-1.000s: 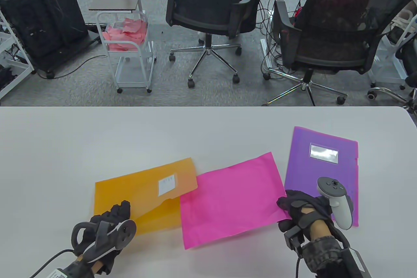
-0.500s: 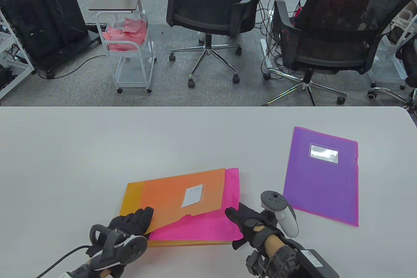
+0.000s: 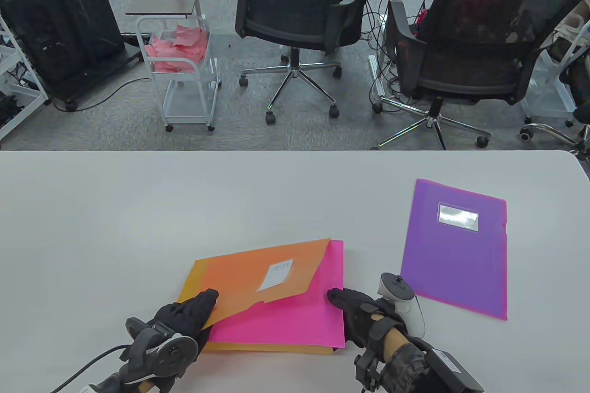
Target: Insert cardstock into L-shaped folders
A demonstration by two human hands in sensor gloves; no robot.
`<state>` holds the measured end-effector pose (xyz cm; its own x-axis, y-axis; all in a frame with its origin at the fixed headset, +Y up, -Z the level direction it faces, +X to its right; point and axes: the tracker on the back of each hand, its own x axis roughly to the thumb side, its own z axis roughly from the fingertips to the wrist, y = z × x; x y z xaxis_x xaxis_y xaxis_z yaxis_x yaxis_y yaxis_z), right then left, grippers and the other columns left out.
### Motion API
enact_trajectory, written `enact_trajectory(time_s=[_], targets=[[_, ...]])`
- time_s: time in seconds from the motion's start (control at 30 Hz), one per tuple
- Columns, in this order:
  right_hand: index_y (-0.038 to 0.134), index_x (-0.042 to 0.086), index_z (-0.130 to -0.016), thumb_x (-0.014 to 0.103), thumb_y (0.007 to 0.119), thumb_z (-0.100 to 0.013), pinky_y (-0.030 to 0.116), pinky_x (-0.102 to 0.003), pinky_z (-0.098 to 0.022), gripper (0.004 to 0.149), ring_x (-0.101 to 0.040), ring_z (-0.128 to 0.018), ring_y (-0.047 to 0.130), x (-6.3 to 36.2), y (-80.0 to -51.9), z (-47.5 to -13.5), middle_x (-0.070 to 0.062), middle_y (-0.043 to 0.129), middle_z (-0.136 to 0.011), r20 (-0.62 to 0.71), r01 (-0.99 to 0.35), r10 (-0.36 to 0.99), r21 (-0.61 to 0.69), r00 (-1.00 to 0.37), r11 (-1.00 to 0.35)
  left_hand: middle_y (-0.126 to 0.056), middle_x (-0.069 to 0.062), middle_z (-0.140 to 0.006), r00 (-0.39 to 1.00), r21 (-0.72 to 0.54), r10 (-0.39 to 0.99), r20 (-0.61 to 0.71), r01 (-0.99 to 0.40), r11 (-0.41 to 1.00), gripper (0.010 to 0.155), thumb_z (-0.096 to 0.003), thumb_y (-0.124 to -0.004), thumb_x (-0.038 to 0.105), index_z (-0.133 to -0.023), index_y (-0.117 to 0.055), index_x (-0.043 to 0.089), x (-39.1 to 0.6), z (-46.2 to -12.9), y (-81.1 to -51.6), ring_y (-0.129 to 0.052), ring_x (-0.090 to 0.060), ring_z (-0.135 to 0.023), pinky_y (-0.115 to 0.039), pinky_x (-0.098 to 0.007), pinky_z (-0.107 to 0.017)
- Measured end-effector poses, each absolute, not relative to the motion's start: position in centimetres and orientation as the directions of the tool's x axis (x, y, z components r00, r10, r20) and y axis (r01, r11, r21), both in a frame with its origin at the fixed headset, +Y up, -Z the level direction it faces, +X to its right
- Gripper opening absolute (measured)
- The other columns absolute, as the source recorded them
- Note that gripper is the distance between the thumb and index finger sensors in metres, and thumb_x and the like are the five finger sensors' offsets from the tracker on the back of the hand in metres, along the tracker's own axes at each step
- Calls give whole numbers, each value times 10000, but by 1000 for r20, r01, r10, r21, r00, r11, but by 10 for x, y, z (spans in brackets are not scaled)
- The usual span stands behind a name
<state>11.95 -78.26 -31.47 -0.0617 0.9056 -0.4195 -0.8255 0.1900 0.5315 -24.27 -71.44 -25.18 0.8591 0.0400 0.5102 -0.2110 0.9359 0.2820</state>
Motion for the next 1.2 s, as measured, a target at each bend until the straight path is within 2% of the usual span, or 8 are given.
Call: enact_trajectory(time_s=[0.17, 0.23, 0.27, 0.43, 0.57, 0.63, 0.77, 1.2], targets=[[390, -53, -909, 505, 636, -521, 914, -309, -252, 723, -255, -480, 1012, 114, -776, -308, -141, 904, -703, -410, -900, 887, 436, -214, -16, -949, -123, -819, 822, 290, -53, 567, -139, 947, 558, -472, -597, 404, -947, -665, 120, -236, -249, -721, -1092, -356, -620, -896, -502, -473], [467, -40, -893, 512, 657, -511, 919, -307, -220, 698, -247, -437, 1030, 118, -775, -309, -131, 940, -657, -417, -902, 883, 432, -215, -16, -932, -118, -844, 828, 261, -58, 558, -109, 959, 563, -474, -594, 412, -958, -650, 131, -236, -250, -725, -1077, -357, -652, -881, -510, -496], [473, -35, -894, 523, 650, -514, 921, -303, -219, 697, -242, -434, 1033, 119, -775, -309, -124, 945, -653, -416, -897, 887, 442, -199, 6, -932, -117, -845, 827, 267, -65, 558, -105, 958, 565, -473, -594, 415, -960, -649, 132, -236, -250, -725, -1077, -353, -656, -882, -509, -495], [311, -72, -922, 492, 630, -534, 916, -287, -251, 755, -232, -474, 1020, 116, -780, -312, -154, 895, -716, -506, -748, 846, 495, 166, 443, -907, -105, -874, 844, 262, -40, 535, -121, 957, 571, -474, -584, 425, -972, -626, 149, -241, -253, -725, -1059, -346, -694, -867, -512, -520], [394, -76, -897, 441, 650, -522, 923, -260, -190, 688, -190, -387, 1047, 115, -780, -311, -106, 953, -623, -486, -768, 872, 579, -54, 275, -912, -98, -870, 822, 287, -49, 568, -141, 947, 570, -470, -582, 425, -969, -626, 153, -240, -251, -722, -1064, -341, -690, -869, -509, -520], [590, -31, -819, 377, 702, -502, 916, -270, -136, 529, -195, -306, 1054, 116, -779, -310, -116, 987, -543, -497, -833, 861, 518, -106, 196, -909, -88, -877, 815, 274, -61, 576, -122, 954, 572, -469, -581, 434, -972, -627, 165, -239, -251, -724, -1063, -332, -701, -868, -504, -529], [705, 26, -726, 386, 800, -449, 901, -259, -61, 464, -172, -183, 1047, 122, -773, -310, -80, 1025, -416, -469, -888, 845, 459, -256, -14, -873, -74, -925, 786, 208, -47, 617, -104, 973, 603, -461, -600, 483, -993, -604, 201, -234, -250, -728, -1030, -318, -767, -838, -518, -568], [691, 23, -734, 399, 786, -463, 901, -270, -79, 473, -186, -203, 1042, 123, -782, -312, -93, 1015, -434, -509, -882, 841, 463, -184, 88, -752, -71, -1036, 760, 78, -59, 647, 11, 997, 651, -447, -604, 565, -1025, -568, 268, -233, -254, -740, -932, -341, -895, -767, -560, -644]])
